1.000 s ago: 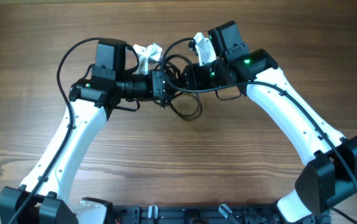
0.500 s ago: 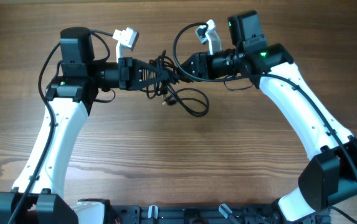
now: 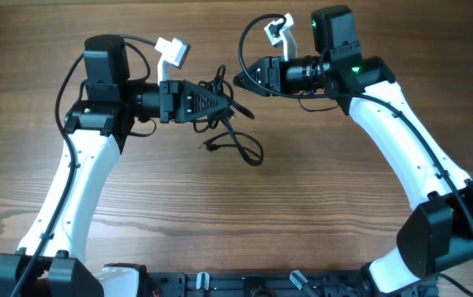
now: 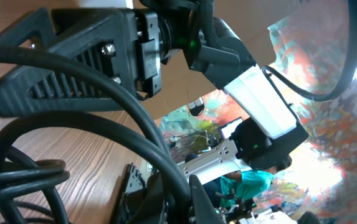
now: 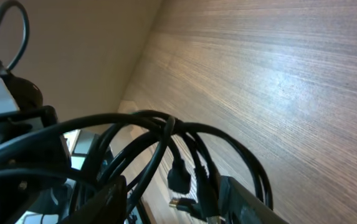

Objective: Untangle cables

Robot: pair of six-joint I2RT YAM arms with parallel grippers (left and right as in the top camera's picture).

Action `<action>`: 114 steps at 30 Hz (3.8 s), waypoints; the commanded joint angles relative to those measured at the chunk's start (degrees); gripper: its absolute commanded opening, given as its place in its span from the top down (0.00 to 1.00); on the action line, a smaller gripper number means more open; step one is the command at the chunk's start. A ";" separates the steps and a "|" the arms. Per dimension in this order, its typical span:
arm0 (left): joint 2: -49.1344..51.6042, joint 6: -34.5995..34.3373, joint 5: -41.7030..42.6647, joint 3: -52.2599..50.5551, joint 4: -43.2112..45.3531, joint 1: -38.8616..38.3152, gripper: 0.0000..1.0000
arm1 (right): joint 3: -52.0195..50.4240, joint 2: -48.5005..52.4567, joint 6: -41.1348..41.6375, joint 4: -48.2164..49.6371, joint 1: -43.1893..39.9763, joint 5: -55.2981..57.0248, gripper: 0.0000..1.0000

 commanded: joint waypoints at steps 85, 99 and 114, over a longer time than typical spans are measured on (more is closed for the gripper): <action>-0.66 -16.65 -68.59 0.39 -26.03 4.31 0.96 | 2.89 -10.51 1.46 -32.61 -0.17 53.46 0.96; -0.66 -37.40 -78.73 0.37 -28.37 4.94 0.96 | 2.89 0.46 -16.39 -34.67 -10.97 35.56 0.95; -0.66 -47.58 -62.40 0.39 -20.85 -2.40 0.96 | 2.99 -1.95 -25.88 -25.11 -0.37 15.19 0.01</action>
